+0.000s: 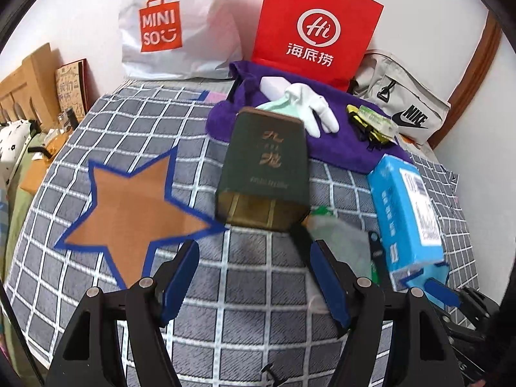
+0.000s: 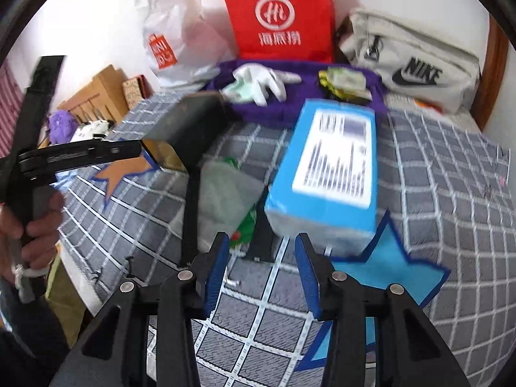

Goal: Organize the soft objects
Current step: 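Withdraw both grippers from the towel toward the black strap on the bed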

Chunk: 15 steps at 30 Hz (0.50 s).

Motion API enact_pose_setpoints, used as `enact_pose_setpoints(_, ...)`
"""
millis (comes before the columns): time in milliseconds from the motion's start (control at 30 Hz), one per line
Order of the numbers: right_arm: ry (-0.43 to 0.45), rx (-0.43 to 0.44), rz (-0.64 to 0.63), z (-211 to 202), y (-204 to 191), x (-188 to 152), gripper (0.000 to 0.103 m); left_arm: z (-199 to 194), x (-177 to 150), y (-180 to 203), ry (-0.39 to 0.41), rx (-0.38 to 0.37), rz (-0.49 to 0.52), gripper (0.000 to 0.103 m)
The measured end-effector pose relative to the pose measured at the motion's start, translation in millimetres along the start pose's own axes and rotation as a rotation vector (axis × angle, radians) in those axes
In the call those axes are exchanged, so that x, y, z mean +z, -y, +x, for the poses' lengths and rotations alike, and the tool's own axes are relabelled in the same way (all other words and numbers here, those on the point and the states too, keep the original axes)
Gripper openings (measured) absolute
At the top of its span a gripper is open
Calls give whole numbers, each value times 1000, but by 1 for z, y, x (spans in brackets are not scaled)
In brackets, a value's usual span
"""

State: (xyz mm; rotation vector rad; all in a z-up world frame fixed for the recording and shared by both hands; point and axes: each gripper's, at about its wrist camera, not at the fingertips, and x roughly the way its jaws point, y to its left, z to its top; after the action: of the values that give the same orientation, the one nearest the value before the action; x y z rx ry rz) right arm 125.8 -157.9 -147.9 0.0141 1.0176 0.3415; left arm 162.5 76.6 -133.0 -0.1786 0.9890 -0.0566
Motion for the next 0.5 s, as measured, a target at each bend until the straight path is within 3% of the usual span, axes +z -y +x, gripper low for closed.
enact_pose_setpoints(100, -14, -53, -17, 22, -4, -4, 31, 1, -11, -7, -1, 6, -14, 70)
enact_pose_setpoints(200, -14, -81, -6, 39, -6, -5, 31, 4, -19, -13, -10, 4, -20, 70)
enact_pose_setpoints(300, -10, -54, 34, 52, -7, -4, 31, 7, -24, -17, -16, 2, -26, 70)
enact_pose_setpoints(400, 19, -103, 5, 58, -17, -2, 31, 8, -25, -19, -23, 3, -30, 70)
enact_pose_setpoints(500, 34, -141, -14, 57, -20, -5, 22, 8, -27, -18, -24, -2, -26, 70)
